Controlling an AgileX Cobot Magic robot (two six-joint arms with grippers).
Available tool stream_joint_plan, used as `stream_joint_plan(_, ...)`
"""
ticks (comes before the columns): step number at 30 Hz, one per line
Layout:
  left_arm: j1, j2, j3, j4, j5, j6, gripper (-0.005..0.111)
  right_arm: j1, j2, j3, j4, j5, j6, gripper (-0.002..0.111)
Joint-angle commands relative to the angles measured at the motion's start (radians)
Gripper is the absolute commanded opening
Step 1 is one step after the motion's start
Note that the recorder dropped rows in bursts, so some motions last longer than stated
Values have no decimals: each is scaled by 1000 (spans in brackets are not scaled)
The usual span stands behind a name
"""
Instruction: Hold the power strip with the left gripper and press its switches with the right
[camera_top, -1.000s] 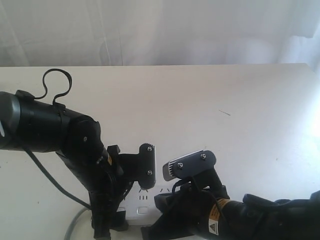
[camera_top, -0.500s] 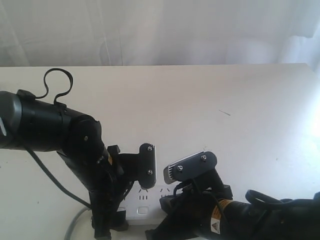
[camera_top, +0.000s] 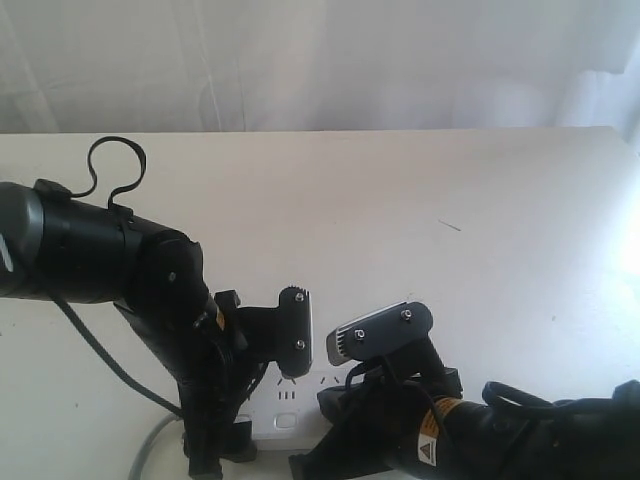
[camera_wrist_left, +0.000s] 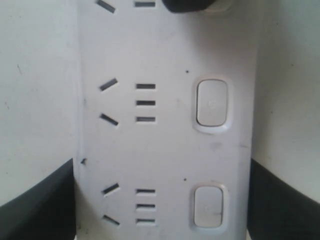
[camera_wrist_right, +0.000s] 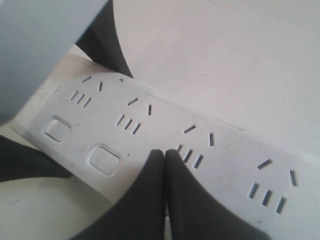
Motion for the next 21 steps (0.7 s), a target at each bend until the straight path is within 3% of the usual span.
stream_joint_plan(1, 1, 87, 50, 63, 52, -5, 0, 1, -33, 5, -7, 28, -6, 0)
stream_joint_plan(8, 1, 87, 50, 63, 54, -5, 0, 1, -129, 5, -7, 85, -6, 0)
stream_joint_plan(21, 1, 53, 48, 61, 67, -4, 0, 1, -88, 5, -7, 110, -13, 0)
